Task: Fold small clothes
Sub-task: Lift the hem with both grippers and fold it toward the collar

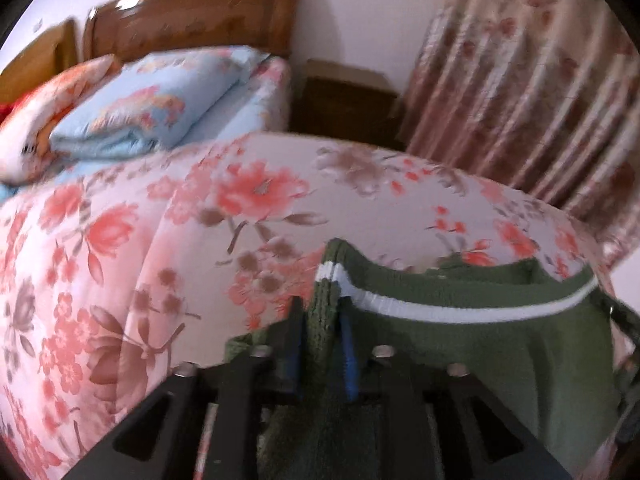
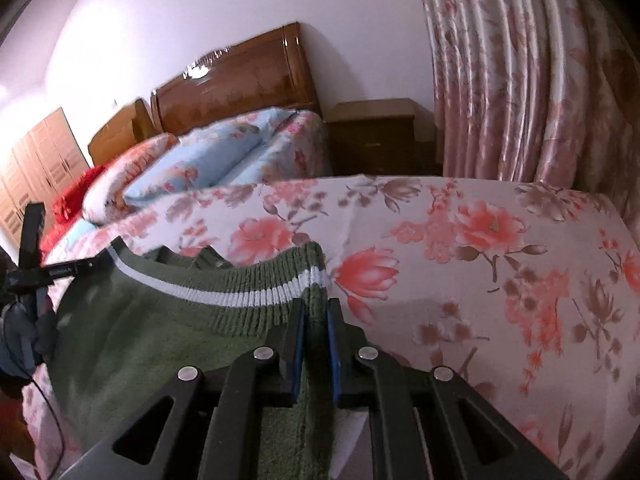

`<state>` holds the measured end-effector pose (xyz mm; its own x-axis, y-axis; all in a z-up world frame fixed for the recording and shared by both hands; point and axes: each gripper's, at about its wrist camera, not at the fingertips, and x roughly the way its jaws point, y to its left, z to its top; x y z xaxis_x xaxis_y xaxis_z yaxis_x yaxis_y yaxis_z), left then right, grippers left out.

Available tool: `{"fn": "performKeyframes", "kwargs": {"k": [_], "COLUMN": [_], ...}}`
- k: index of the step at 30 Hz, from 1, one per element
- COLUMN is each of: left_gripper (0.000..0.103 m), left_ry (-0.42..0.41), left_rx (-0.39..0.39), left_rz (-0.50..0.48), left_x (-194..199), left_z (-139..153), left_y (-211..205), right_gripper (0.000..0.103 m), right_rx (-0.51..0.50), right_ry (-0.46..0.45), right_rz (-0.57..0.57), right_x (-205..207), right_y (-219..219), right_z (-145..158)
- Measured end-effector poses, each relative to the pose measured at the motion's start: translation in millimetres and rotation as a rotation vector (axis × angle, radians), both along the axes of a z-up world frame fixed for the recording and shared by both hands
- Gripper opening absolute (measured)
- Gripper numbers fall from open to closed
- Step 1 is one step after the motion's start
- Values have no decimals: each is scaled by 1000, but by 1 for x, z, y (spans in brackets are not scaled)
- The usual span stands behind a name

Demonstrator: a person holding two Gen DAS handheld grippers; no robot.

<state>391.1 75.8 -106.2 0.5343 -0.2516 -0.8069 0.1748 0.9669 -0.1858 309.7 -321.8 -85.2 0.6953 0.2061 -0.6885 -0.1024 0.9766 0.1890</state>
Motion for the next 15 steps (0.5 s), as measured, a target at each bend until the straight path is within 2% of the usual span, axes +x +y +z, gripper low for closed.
{"fn": "performKeyframes", "kwargs": {"k": [1, 2, 4, 6, 7, 9, 11, 12, 14, 15], "left_gripper": [58, 103, 103, 103, 103, 103, 103, 103, 103, 103], "left_ry": [6, 14, 14, -67, -128, -213, -220, -214, -169, -138], "left_rx": [-20, -1, 54, 25, 18, -16, 3, 25, 94, 134], "left_rz": [14, 59, 176, 255, 275, 215, 59, 16, -56, -60], "left_x": [3, 4, 2, -12, -22, -37, -41, -40, -34, -28], "left_z": [1, 1, 2, 20, 33, 51, 54, 50, 32, 19], "left_y": [3, 7, 17, 27, 27, 13, -22, -34, -57, -63], "right_gripper": [23, 25, 26, 27, 27, 27, 27, 27, 27, 27], "right_rx": [-9, -7, 5, -37, -76, -114, -165, -186, -201, -216], "right_ry": [41, 68, 66, 70, 39, -21, -41, -33, 29, 104], "right_rz": [4, 3, -7, -32, -50, -30, 6, 28, 78, 104], "right_x": [5, 8, 6, 1, -5, -14, -13, -9, 5, 16], "right_y": [2, 2, 0, 3, 8, 19, 37, 46, 61, 68], "right_z": [-7, -14, -11, -1, 9, 22, 27, 25, 14, -1]}}
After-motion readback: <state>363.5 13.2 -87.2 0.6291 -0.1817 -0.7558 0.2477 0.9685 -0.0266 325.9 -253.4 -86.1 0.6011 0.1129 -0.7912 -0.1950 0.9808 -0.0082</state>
